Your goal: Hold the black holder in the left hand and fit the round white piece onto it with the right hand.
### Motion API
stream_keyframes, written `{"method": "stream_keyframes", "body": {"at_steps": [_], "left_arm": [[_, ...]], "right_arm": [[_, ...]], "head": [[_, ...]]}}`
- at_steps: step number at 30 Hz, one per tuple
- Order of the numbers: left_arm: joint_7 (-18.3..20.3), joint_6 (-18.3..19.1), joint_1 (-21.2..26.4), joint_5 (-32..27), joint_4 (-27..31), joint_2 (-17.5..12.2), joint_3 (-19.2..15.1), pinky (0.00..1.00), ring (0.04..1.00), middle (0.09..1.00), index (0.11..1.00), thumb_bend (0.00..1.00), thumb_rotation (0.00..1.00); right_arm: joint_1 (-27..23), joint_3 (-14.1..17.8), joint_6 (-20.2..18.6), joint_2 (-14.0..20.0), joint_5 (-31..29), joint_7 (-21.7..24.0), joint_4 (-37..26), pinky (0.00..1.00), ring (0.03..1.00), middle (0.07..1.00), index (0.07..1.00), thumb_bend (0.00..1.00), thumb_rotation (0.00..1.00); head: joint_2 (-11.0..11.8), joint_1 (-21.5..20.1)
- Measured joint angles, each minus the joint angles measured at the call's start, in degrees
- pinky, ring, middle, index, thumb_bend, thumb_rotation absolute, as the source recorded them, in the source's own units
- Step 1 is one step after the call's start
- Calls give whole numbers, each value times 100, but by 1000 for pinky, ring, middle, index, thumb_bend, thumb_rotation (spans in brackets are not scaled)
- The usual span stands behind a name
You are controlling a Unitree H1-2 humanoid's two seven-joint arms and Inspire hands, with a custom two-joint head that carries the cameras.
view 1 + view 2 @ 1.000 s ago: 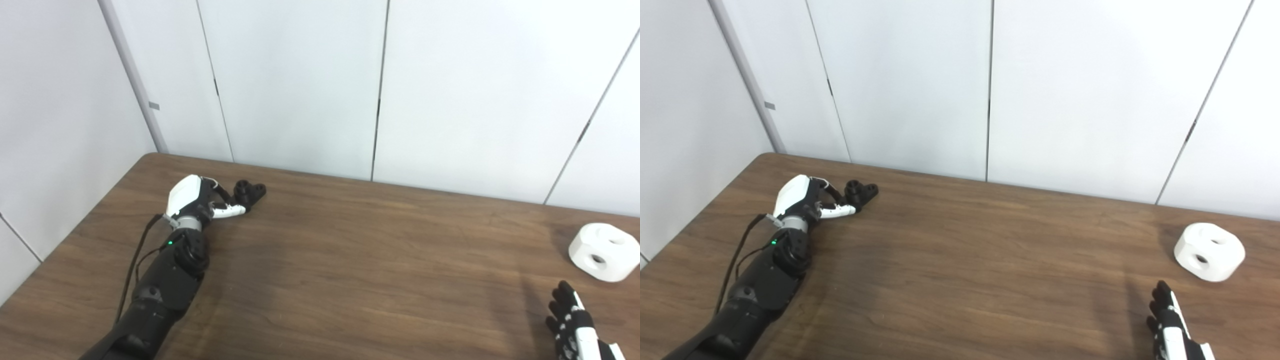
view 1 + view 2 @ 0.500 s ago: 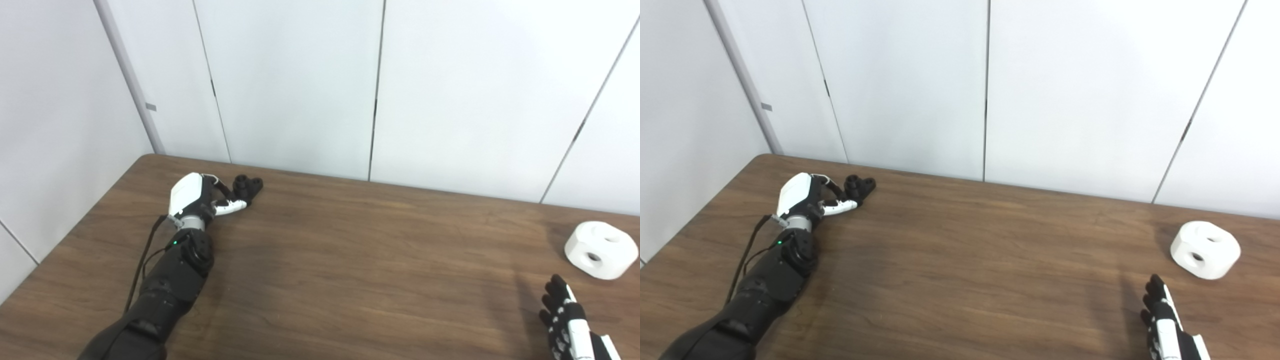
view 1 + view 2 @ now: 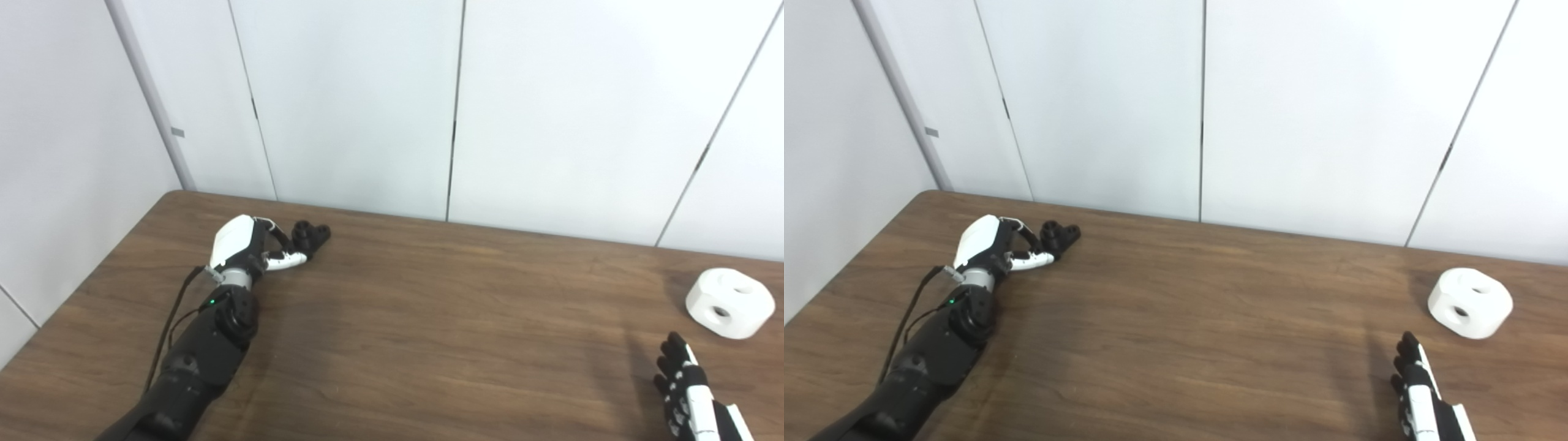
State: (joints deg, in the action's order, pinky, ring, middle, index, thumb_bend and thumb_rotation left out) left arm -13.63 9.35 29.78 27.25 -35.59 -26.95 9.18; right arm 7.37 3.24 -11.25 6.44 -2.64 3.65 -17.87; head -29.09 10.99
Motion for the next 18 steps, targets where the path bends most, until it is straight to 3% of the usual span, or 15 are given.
{"method": "stream_keyframes", "body": {"at_steps": [18], "left_arm": [[847,121,-814,513,1853,-96,342,1000,888,790,488,517,45]], "right_arm": [[-35,-42,27,-97,122,-41,30,1000,1000,1000,1000,569,1000]], "head": [[-132,-246]]}}
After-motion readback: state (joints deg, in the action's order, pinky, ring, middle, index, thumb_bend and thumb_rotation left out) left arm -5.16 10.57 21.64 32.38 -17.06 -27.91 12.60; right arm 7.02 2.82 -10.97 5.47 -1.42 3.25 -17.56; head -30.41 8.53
